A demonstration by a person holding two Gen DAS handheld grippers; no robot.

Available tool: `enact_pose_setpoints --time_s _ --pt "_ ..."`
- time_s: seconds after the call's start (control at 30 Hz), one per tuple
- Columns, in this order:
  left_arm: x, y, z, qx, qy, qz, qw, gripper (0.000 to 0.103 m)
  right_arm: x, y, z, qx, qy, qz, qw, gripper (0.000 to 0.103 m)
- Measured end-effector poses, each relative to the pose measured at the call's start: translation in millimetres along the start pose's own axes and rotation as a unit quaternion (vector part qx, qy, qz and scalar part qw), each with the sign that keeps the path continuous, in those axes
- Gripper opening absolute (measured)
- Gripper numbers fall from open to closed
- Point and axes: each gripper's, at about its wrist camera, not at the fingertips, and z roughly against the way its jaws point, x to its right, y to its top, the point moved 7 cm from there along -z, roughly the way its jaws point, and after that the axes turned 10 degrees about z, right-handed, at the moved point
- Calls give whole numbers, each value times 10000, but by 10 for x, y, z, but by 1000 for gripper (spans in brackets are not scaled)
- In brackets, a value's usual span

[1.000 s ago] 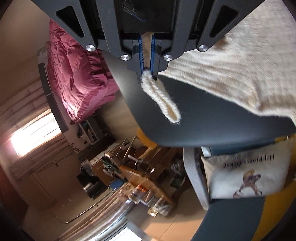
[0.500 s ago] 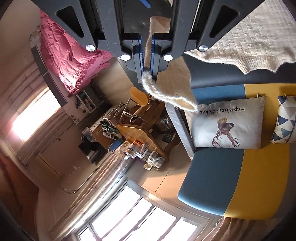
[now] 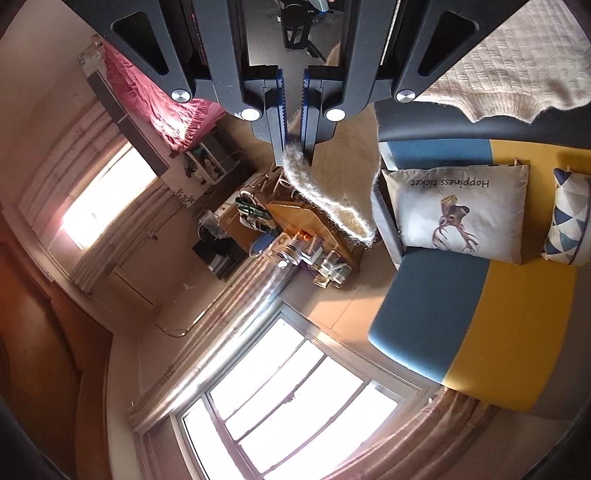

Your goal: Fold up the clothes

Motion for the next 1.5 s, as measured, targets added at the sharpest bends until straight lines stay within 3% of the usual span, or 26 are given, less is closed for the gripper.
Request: enact_pose_setpoints --time_s 0.1,0.23,0.43,0.5,0.6,0.73,0.8,0.97,1.03,1.13,1.2,1.3,1.37,1.43,1.5 --pt "-469 62 275 248 249 296 9989 6 -37 18 44 -93 -166 302 9994 103" --pt "-1448 -67 519 363 832 987 9910 6 -131 -38 23 -352 -539 918 9937 103" --pt "-2828 -730 616 129 1788 1961 9641 6 -178 -234 -114 -827 -1309 1930 9689 103" --pt "-3156 -971 618 -5 1971 2239 9545 6 -169 -296 -182 -955 -1544 2203 9584 103" --pt "-3430 -1247 671 -146 2123 2405 9471 6 -136 -347 -212 -1055 -1822 2478 9457 102" --pt "-3562 -1372 724 -345 1899 2647 9448 7 -100 -386 -243 -1166 -2109 2695 9324 100" --pt "-3587 -1377 712 -487 1671 2806 9439 20 -83 -403 -258 -1223 -2234 2762 9268 100" --pt "-3570 -1342 569 -893 1564 2788 9433 31 -39 -450 -266 -1354 -2521 2922 9125 99" --pt "-3599 -1319 540 -943 1693 2758 9415 30 -45 -458 -283 -1378 -2650 3036 9047 98" --pt "-3594 -1253 579 -774 1993 2525 9437 13 -63 -454 -275 -1381 -2855 3293 8894 96" --pt "-3506 -1217 623 -621 2213 2091 9505 8 -73 -448 -261 -1377 -2950 3473 8794 94" --pt "-3350 -1153 679 -405 2222 1713 9590 7 -47 -477 -270 -1488 -3139 3777 8583 88" --pt "-3151 -1026 751 -86 2041 1379 9691 7 -42 -493 -266 -1496 -3227 3917 8485 84" --pt "-2921 -874 817 233 1754 1099 9781 7 -46 -501 -256 -1518 -3165 3933 8497 84" --pt "-2819 -870 885 340 1672 863 9816 7 -19 -492 -234 -1535 -3178 3922 8495 83"
